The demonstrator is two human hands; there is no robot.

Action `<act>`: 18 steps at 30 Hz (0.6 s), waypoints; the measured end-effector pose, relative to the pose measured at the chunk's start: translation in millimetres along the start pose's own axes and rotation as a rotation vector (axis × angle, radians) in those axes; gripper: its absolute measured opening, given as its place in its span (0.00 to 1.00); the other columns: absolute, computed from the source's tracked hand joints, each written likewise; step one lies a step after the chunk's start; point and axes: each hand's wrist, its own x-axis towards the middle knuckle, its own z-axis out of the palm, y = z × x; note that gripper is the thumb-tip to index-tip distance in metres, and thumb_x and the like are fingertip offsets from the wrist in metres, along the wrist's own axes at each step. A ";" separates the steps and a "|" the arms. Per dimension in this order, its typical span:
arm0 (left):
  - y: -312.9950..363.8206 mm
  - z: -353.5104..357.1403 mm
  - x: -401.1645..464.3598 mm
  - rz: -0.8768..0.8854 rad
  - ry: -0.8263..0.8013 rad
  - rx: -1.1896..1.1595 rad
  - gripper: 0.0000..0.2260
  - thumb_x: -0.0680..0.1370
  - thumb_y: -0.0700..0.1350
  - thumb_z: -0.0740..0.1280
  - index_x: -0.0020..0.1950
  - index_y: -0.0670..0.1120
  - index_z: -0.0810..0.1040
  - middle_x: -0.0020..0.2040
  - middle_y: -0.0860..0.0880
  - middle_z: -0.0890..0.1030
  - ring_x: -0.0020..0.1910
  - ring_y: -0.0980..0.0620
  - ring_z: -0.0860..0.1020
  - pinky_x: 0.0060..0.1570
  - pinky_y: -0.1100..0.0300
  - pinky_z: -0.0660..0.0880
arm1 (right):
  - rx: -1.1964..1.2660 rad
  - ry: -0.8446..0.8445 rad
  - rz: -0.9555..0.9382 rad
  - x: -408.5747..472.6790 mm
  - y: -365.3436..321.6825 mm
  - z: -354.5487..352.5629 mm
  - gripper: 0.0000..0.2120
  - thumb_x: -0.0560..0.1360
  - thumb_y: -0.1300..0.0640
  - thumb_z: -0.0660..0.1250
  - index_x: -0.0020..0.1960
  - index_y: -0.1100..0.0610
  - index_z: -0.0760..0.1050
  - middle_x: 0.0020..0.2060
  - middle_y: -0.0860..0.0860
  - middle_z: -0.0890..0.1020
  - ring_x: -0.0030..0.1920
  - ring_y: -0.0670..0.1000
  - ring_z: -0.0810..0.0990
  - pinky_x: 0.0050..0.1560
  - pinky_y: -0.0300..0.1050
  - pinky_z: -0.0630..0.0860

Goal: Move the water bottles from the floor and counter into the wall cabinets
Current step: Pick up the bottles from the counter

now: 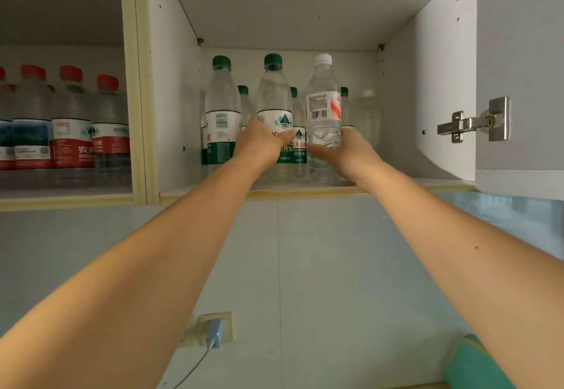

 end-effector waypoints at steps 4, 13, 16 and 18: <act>3.4 2.8 -11.6 -0.002 0.020 0.070 0.24 0.78 0.55 0.71 0.69 0.44 0.72 0.61 0.44 0.80 0.50 0.47 0.76 0.46 0.55 0.71 | -0.077 0.137 -0.020 -10.8 -2.6 -1.2 0.28 0.75 0.42 0.72 0.69 0.55 0.72 0.62 0.54 0.80 0.59 0.55 0.80 0.56 0.47 0.77; -2.4 -18.7 -67.8 0.236 0.130 0.197 0.18 0.78 0.45 0.72 0.67 0.46 0.74 0.61 0.50 0.78 0.52 0.53 0.77 0.49 0.60 0.73 | -0.029 0.577 -0.532 -80.4 -4.4 10.2 0.17 0.71 0.66 0.65 0.60 0.64 0.75 0.57 0.59 0.74 0.59 0.58 0.72 0.58 0.42 0.68; -13.0 -27.3 -103.7 0.446 0.182 0.080 0.08 0.78 0.41 0.69 0.57 0.49 0.77 0.52 0.52 0.79 0.45 0.58 0.78 0.46 0.65 0.78 | 0.009 0.579 -0.614 -125.9 15.6 21.1 0.17 0.69 0.69 0.64 0.57 0.67 0.75 0.54 0.61 0.74 0.57 0.60 0.74 0.60 0.53 0.73; -29.9 -28.5 -131.9 0.541 0.219 0.051 0.06 0.78 0.40 0.66 0.53 0.46 0.78 0.48 0.52 0.80 0.43 0.56 0.78 0.42 0.65 0.76 | 0.033 0.509 -0.606 -160.2 37.0 32.2 0.15 0.69 0.70 0.62 0.55 0.67 0.75 0.52 0.60 0.75 0.55 0.60 0.75 0.57 0.55 0.75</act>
